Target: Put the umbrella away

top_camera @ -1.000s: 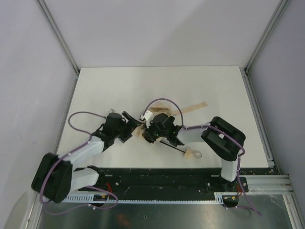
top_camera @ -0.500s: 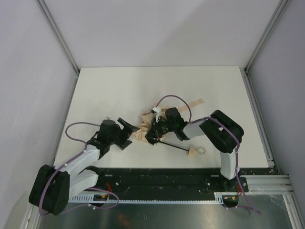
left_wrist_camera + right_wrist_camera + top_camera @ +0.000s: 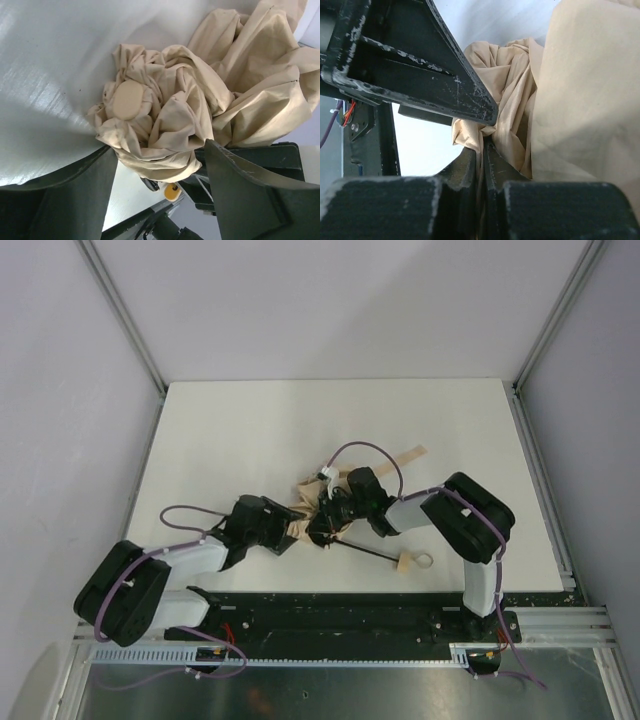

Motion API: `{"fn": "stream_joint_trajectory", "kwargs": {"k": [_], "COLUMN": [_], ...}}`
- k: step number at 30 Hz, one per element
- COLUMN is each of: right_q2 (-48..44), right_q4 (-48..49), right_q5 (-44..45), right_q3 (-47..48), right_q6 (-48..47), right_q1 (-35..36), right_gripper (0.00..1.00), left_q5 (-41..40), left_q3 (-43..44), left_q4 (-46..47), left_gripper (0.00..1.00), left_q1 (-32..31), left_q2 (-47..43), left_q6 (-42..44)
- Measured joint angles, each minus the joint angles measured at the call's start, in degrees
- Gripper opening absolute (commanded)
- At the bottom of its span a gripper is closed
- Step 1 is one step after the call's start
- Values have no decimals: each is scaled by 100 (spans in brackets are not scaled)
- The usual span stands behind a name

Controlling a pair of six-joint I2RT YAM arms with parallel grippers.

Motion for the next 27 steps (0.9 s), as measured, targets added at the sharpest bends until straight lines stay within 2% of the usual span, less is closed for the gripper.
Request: {"fn": "stream_joint_trajectory", "kwargs": {"k": [2, 4, 6, 7, 9, 11, 13, 16, 18, 21, 23, 27], "right_q2": [-61, -109, -138, -149, -155, -192, -262, -422, -595, -1071, -1394, -1700], "right_q4": [-55, -131, -184, -203, -262, -306, -452, -898, -1327, -2009, -2441, -2909], "right_q5": [83, 140, 223, 284, 411, 570, 782, 1167, 1438, 1882, 2286, 3515], "right_q3": [-24, -28, -28, -26, -24, -11, 17, 138, 254, 319, 317, 317], "right_q6": [-13, -39, -76, -109, -168, -223, -284, -365, -409, -557, -691, -1174], "right_q1": [9, 31, 68, 85, 149, 192, 249, 376, 505, 837, 1097, 1703], "right_gripper": [0, 0, 0, 0, 0, 1, 10, 37, 58, 81, 86, 88], "left_q5": [-155, -310, -431, -509, -568, -621, -660, -730, -796, -953, -1064, -1154], "left_q3": [26, 79, 127, 144, 201, 286, 326, 345, 365, 409, 437, 511], "left_q4": [-2, -9, -11, -33, 0, -17, -13, -11, -15, -122, -273, -605], "left_gripper": [66, 55, 26, 15, 5, 1, 0, 0, 0, 0, 0, 0], "left_q1": [-59, -105, -131, -142, -157, -170, -184, -227, -260, -323, -332, -332], "left_q2": [83, 181, 280, 341, 459, 535, 575, 573, 525, 431, 343, 234], "left_q6": [-72, -83, -85, -39, 46, 151, 190, 247, 319, 487, 540, 588]}}
